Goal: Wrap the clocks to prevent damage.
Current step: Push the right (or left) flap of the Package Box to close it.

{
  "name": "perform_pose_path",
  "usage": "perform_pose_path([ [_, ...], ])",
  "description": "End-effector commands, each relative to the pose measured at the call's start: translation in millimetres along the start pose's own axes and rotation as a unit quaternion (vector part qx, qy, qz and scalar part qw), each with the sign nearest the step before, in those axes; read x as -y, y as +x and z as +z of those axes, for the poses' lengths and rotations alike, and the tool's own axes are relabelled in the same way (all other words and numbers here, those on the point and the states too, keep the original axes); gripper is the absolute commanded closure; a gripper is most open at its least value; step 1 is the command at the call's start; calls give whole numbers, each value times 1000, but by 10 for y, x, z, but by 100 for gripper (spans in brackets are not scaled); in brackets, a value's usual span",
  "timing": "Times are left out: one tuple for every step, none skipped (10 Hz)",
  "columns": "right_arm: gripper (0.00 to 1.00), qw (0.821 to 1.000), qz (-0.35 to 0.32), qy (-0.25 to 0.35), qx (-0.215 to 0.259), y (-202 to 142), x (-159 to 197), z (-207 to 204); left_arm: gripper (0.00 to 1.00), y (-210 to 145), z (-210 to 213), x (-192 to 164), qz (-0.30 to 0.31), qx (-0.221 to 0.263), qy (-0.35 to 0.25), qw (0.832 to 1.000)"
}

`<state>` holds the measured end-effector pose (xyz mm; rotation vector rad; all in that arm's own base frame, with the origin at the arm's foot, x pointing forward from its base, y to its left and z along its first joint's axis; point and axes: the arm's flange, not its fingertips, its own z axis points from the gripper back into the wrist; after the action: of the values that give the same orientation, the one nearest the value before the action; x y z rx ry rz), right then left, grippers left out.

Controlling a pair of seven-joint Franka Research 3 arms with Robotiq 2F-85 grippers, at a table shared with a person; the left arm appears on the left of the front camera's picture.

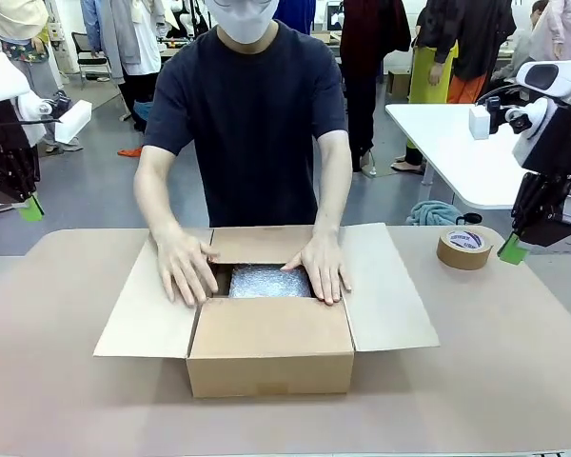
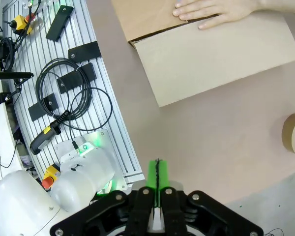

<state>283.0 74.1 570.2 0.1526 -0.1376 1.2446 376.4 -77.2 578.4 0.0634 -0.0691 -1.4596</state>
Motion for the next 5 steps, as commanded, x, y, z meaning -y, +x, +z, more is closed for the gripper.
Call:
perform_pose_path([
  [99,1000,5,7,6,-7,-16,-20,100,4,5,7,6,4,-5,1000],
  [99,1000,5,7,6,-7,-16,-20,100,4,5,7,6,4,-5,1000],
  [99,1000,5,7,6,-7,-16,-20,100,4,5,7,6,4,-5,1000],
  [99,1000,5,7,6,-7,-16,-20,100,4,5,7,6,4,-5,1000],
  [99,1000,5,7,6,-7,-16,-20,100,4,5,7,6,4,-5,1000],
])
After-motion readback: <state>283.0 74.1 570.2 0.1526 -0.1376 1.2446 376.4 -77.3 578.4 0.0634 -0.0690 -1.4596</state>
